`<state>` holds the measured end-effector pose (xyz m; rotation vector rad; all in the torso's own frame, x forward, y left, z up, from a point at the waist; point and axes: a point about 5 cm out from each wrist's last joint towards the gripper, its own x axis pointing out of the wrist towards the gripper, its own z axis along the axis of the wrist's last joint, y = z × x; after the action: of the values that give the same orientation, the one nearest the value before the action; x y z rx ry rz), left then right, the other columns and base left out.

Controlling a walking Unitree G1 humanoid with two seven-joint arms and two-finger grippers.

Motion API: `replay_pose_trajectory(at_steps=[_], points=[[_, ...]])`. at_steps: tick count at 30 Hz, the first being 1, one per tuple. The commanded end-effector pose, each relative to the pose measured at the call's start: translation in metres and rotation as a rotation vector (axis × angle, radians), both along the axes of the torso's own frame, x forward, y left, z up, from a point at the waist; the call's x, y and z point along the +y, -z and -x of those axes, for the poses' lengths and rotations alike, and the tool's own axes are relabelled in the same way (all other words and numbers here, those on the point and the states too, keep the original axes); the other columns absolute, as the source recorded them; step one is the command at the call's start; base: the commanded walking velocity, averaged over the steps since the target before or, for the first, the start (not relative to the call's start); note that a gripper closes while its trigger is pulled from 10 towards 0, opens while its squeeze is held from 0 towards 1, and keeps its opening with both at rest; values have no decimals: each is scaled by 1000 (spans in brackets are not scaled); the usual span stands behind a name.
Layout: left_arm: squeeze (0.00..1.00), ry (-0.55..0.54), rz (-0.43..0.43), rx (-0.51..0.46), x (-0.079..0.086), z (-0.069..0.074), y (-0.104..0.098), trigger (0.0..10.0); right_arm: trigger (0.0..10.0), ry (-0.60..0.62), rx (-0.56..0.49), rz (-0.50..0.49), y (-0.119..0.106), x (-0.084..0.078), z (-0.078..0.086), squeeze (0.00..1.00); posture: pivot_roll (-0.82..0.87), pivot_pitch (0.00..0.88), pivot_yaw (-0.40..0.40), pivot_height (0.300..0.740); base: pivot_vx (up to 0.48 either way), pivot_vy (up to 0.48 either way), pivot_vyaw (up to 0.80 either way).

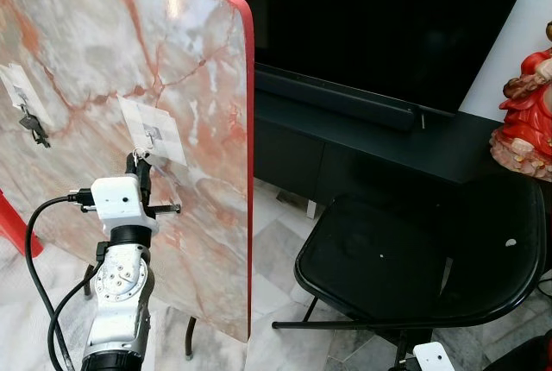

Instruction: Hang keys on a hook

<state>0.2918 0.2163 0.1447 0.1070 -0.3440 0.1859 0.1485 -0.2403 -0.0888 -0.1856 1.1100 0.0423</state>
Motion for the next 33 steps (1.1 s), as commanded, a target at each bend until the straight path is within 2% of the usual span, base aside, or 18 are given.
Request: replay_pose_trajectory(at_steps=[1,14,33], points=[[0,4,4,-2,0,-3,-3,10000,10000,0,1,14,-2,-5,-1,0,57,0,-71,740,0,0,0],[0,30,5,8,-5,-6,-4,10000,10000,2,0,16,-2,-5,-1,0,56,0,-71,740,0,0,0],[0,39,-5,-36,-7,-5,-11,10000,10000,5,-4,16,-2,-5,-2,0,58,0,-73,740,0,0,0]])
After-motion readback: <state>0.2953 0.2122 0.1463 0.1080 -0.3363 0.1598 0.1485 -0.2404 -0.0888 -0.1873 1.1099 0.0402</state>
